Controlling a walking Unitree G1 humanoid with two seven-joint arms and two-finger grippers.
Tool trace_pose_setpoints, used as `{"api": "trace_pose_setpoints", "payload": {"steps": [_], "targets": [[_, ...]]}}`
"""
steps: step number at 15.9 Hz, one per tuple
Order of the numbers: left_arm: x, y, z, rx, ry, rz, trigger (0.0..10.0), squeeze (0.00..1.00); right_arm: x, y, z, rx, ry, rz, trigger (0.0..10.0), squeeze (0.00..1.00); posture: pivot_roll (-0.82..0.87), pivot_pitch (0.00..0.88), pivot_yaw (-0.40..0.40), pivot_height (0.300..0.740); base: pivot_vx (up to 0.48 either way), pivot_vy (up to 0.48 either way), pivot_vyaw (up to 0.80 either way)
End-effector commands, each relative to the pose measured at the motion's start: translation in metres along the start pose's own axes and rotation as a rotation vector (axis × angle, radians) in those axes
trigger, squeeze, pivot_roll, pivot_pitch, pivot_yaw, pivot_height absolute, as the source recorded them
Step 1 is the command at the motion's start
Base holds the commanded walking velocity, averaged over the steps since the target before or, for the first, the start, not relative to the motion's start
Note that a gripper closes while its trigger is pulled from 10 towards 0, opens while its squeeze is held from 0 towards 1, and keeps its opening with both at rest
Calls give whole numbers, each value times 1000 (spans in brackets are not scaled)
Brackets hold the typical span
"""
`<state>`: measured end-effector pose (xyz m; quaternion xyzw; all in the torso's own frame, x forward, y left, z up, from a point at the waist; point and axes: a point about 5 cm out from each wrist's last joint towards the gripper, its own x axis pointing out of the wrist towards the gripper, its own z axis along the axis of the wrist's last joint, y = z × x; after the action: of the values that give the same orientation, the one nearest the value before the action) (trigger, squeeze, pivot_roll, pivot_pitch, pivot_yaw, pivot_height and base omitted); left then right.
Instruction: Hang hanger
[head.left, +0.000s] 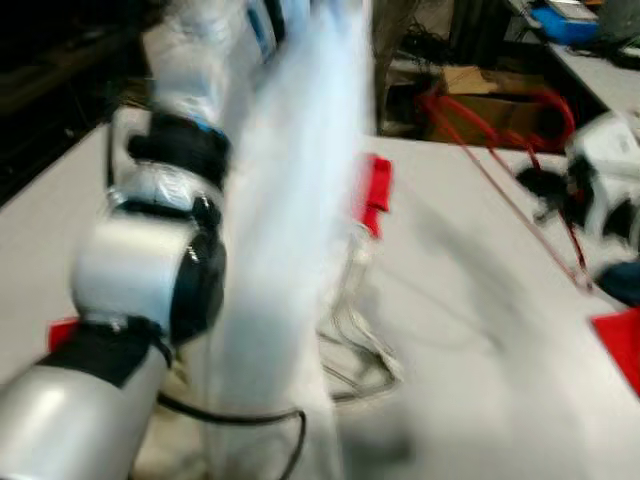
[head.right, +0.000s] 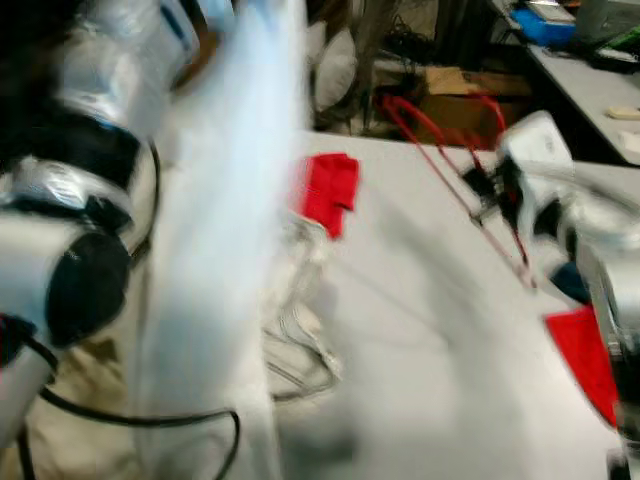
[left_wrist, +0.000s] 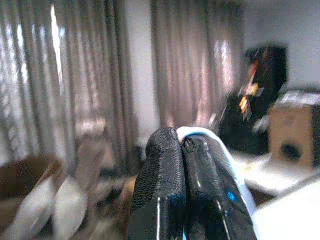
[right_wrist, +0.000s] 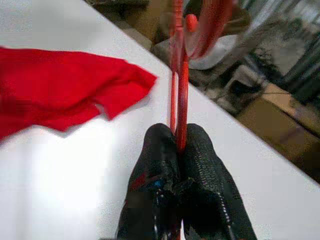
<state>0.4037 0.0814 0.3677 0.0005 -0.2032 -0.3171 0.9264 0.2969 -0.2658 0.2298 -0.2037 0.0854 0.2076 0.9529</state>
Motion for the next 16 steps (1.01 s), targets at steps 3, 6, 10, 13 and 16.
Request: {"api": "trace_pose_setpoints", "payload": {"steps": [3,6,10,13,16], "targets": [[-12,1,-26,25,84,-6,10000,0,-26,22,13,47,-125,116,10000,0,-1,0,38,740,0,0,0],[-23,4,-49,47,202,0,10000,0,-56,47,13,154,-193,249,10000,0,-9,0,58,740,0,0,0],[-25,4,-50,9,175,22,10000,0,-69,78,12,196,-180,451,10000,0,-6,0,64,740,0,0,0],[-14,6,-24,-16,63,48,10000,0,-63,81,22,212,-223,485,10000,0,1,0,58,740,0,0,0],[-6,-2,13,-172,-104,-47,10000,0,-49,78,18,197,-186,426,10000,0,0,0,57,740,0,0,0]]}}
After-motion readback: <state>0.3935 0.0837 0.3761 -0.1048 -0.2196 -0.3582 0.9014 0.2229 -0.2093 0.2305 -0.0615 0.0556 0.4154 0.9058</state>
